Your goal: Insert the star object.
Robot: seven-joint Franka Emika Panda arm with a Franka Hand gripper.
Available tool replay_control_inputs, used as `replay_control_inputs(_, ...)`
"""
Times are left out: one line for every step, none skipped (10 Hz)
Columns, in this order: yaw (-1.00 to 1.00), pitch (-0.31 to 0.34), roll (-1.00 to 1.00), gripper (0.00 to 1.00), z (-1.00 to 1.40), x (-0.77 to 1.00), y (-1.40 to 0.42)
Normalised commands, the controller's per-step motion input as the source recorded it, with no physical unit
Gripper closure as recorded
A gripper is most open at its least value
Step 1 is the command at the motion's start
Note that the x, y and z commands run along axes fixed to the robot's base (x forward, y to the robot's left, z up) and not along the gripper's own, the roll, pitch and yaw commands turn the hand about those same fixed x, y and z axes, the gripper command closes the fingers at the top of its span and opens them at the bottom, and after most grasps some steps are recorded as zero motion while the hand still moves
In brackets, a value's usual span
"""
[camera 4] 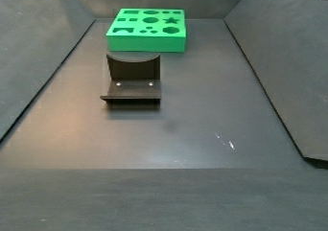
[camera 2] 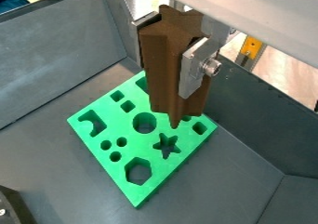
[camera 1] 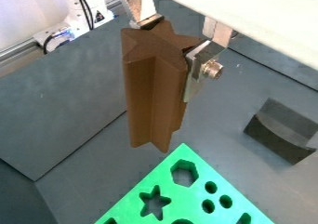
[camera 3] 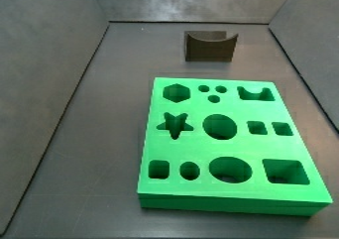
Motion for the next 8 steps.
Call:
replay_control_inputs(0.00, -0.020, 0.23, 1.00, -0.91, 0.25, -0.61)
replay_control_inputs(0.00, 0.000, 0.28, 1.00, -0.79, 0.33, -0.60)
replay_control_inputs(-0.06, -0.010, 0.27, 1.00, -0.81, 0.40, -0.64)
replay_control_inputs(-0.09, 0.000, 0.37, 1.00, -0.61, 0.45, -0.51)
replay_control_inputs(-0.10, 0.000, 0.36, 1.00, -0.64, 0.33, 0.00)
replay_control_inputs(-0.01, -0.030, 0.26, 1.00, -0.83, 0.02, 0.10)
replay_control_inputs(0.00, -0.041, 0.22, 1.00, -0.91, 0.00, 0.11)
replay_control_inputs(0.00, -0.047, 0.17, 1.00, -0.98, 0.00, 0.08)
